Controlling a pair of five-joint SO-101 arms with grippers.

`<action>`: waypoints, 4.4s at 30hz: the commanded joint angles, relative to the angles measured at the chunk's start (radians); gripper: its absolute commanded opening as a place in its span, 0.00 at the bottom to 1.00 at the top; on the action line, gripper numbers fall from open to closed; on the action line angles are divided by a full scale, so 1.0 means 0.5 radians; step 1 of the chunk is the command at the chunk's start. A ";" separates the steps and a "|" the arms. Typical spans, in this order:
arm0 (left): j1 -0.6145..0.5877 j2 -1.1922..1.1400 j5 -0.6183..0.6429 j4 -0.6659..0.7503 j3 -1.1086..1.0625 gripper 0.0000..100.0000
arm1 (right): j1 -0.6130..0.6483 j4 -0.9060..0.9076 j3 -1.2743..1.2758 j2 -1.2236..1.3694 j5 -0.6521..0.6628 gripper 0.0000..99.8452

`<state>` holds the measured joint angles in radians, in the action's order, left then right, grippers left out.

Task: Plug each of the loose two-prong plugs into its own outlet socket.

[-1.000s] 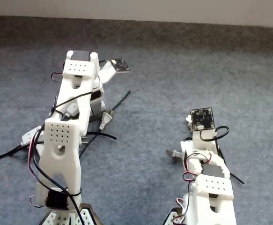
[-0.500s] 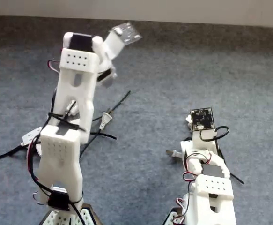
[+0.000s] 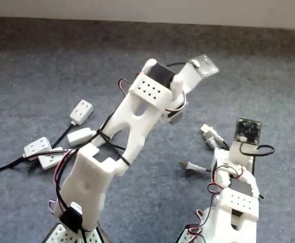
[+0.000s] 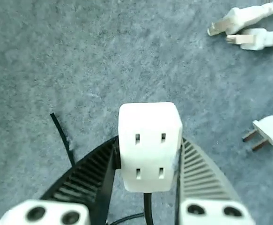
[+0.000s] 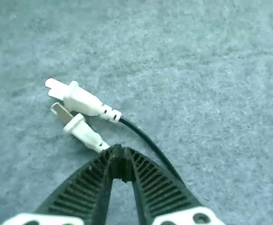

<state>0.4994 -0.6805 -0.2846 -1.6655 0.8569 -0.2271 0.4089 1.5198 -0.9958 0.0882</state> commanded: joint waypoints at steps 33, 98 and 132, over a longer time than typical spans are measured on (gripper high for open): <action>-0.545 0.192 -0.101 -0.209 -0.137 0.33 | -0.072 -0.066 -0.020 -0.017 -0.064 0.01; -0.628 0.468 0.071 0.433 -1.395 0.09 | -0.072 -0.066 -0.014 -0.017 -0.074 0.01; -0.671 0.020 0.071 -0.028 -0.723 0.21 | -0.069 -0.066 -0.020 -0.017 -0.071 0.01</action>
<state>0.1757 -0.6790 -0.2524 -1.7146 0.4933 -0.2562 0.3966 1.5198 -0.9958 0.0637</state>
